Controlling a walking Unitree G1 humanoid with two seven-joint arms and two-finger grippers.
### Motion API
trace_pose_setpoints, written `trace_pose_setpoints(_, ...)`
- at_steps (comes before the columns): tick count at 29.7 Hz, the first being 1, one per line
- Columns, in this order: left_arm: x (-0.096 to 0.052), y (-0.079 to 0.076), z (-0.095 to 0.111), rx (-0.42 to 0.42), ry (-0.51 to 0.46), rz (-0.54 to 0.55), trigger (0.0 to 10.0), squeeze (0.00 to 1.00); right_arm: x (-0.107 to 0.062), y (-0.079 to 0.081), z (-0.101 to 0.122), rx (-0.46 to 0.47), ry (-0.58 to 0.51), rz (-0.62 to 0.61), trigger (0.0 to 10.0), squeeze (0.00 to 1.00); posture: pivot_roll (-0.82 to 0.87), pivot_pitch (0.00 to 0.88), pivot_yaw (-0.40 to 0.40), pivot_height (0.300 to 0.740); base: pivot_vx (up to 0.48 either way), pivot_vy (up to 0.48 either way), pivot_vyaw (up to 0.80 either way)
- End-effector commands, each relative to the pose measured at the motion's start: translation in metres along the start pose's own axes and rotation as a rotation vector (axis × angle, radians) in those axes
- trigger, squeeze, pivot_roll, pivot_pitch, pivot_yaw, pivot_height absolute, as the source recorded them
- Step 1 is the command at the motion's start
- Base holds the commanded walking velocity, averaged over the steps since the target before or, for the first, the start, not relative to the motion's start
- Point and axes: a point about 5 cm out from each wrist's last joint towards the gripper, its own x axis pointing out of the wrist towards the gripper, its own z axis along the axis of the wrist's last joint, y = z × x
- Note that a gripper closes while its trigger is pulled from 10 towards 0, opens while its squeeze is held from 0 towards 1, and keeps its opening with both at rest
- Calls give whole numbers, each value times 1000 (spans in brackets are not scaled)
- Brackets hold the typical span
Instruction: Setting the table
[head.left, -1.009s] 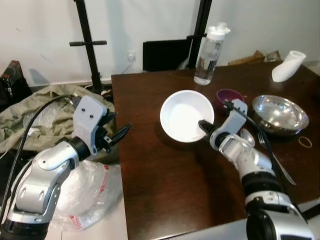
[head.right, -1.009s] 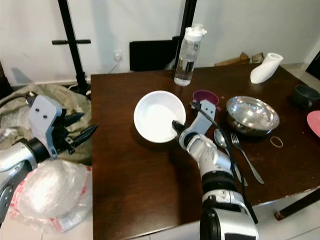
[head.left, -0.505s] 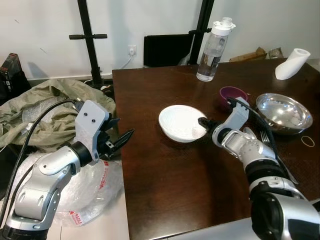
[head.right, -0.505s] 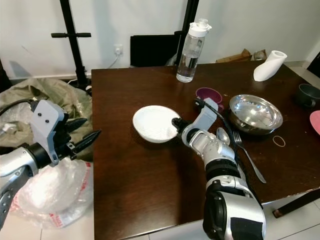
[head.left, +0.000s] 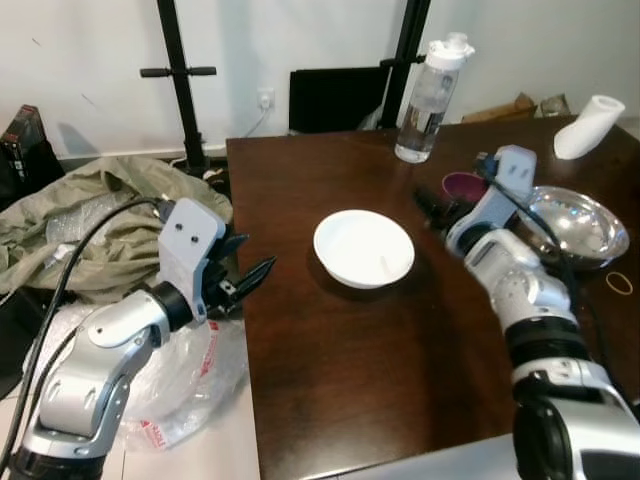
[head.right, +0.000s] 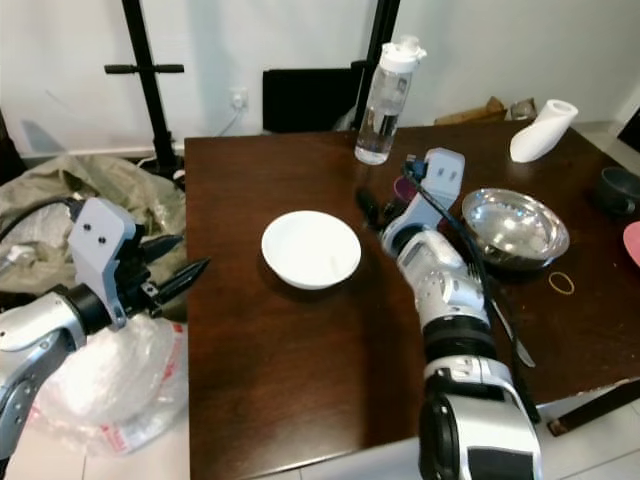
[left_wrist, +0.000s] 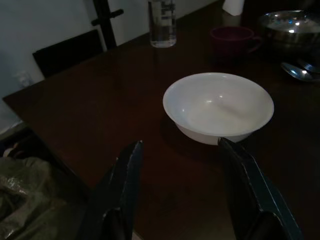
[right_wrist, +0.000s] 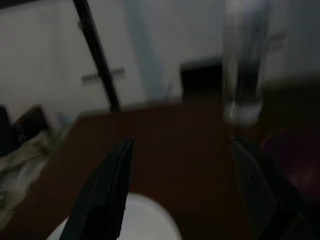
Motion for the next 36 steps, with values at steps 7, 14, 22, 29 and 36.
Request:
trace_pose_setpoints(7, -7, -15, -32, -3, 123, 104, 10000, 0, -90, 44, -35, -86, -6, 26, 10000, 0, 40, 142, 63, 740, 0, 0, 0)
trace_pose_setpoints(14, -12, -23, -52, -72, 168, 205, 10000, 0, -123, 48, -61, -29, 58, -68, 10000, 0, 19, 138, 80, 740, 0, 0, 0)
trace_pose_setpoints(22, -4, -25, -62, -122, 176, 340, 10000, 0, -107, 44, -45, -69, 13, -90, 10000, 0, 21, 119, 66, 740, 0, 0, 0)
trace_pose_setpoints(29, -3, -25, -63, -138, 178, 361, 10000, 0, -108, 44, -49, -54, 27, -94, 10000, 0, 23, 115, 65, 740, 0, 0, 0)
trace_pose_setpoints(36, -1, -25, -64, -140, 176, 373, 10000, 0, -109, 42, -52, -44, 43, -112, 10000, 0, 21, 117, 67, 740, 0, 0, 0)
